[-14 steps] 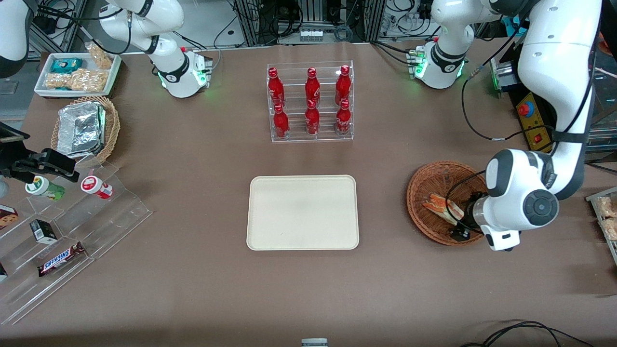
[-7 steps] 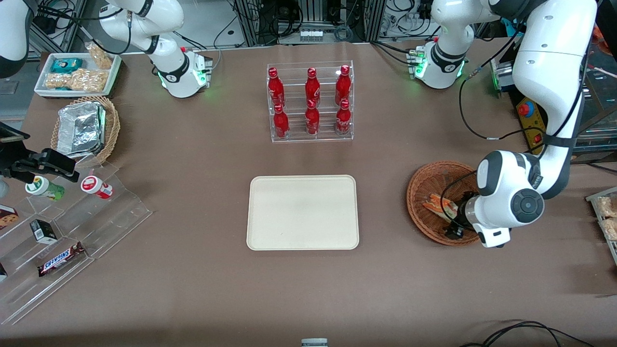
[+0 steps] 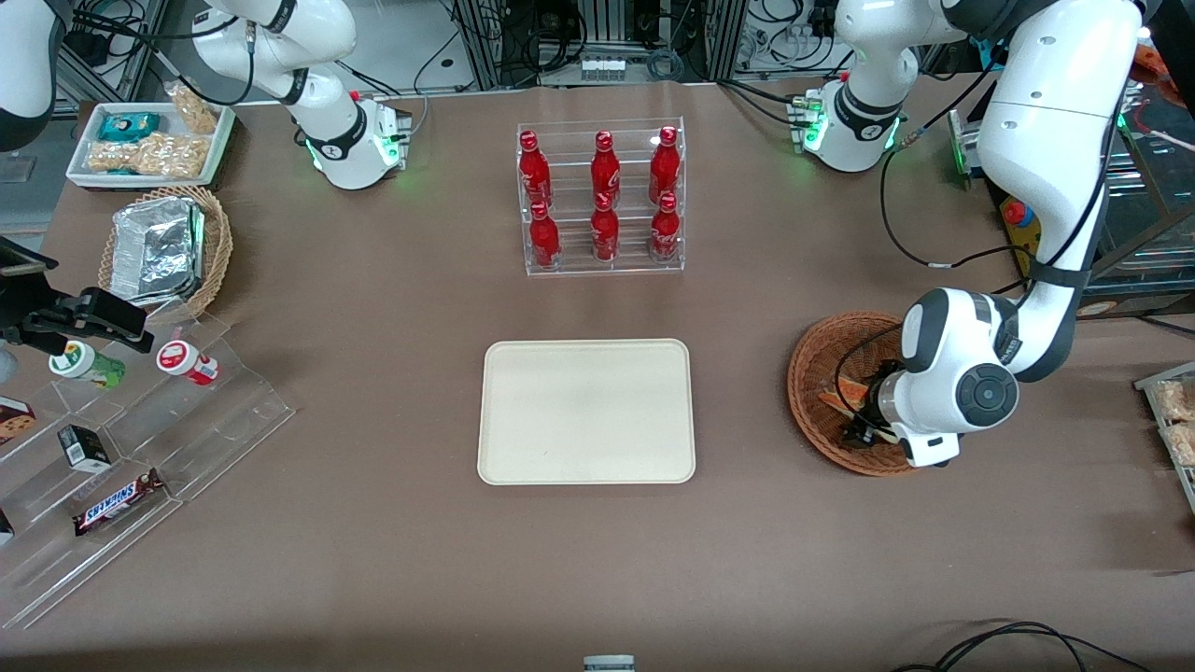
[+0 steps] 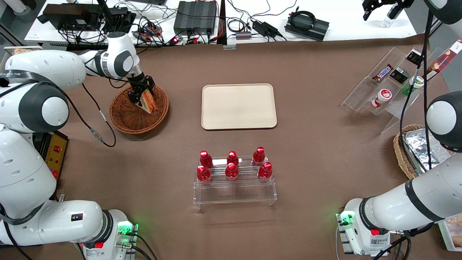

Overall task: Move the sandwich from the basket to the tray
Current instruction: 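Lower the left gripper and close it on the wrapped sandwich, then lift the sandwich and carry it over the white tray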

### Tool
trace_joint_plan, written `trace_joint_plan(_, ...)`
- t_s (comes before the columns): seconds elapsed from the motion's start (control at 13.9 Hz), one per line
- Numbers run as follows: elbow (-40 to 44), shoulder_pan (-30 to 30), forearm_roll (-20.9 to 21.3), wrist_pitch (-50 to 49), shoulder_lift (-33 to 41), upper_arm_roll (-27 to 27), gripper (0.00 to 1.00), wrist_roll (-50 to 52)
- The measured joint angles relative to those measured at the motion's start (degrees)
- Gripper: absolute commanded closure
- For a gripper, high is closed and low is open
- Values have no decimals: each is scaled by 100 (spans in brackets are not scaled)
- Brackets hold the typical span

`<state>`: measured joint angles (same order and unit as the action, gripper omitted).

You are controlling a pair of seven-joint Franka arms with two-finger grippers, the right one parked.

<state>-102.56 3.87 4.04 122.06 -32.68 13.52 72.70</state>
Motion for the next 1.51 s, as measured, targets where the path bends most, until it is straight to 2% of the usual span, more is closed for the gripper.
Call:
trace_joint_plan(0.29, 44, 0, 84, -122, 216, 6, 100, -124)
trace_joint_plan(0.58, 311, -2, 197, -1205, 961, 143, 98, -1141)
trace_joint_plan(0.79, 426, -17, 197, -1678, 1500, 628, 100, -2001)
trace_joint_plan(0.94, 482, -64, 198, -1994, 1550, 1160, 99, -2654)
trace_joint_plan(1.08, 499, -300, 198, -1937, 1462, 1538, 97, -2903)
trace_joint_plan(1.22, 670, -777, 198, -1767, 1214, 1660, 97, -2996)
trace_joint_plan(1.37, 1132, -1370, 278, -1619, 704, 1665, 96, -3006)
trace_joint_plan(1.51, 1942, -1872, 606, -1583, -42, 1651, 96, -2923)
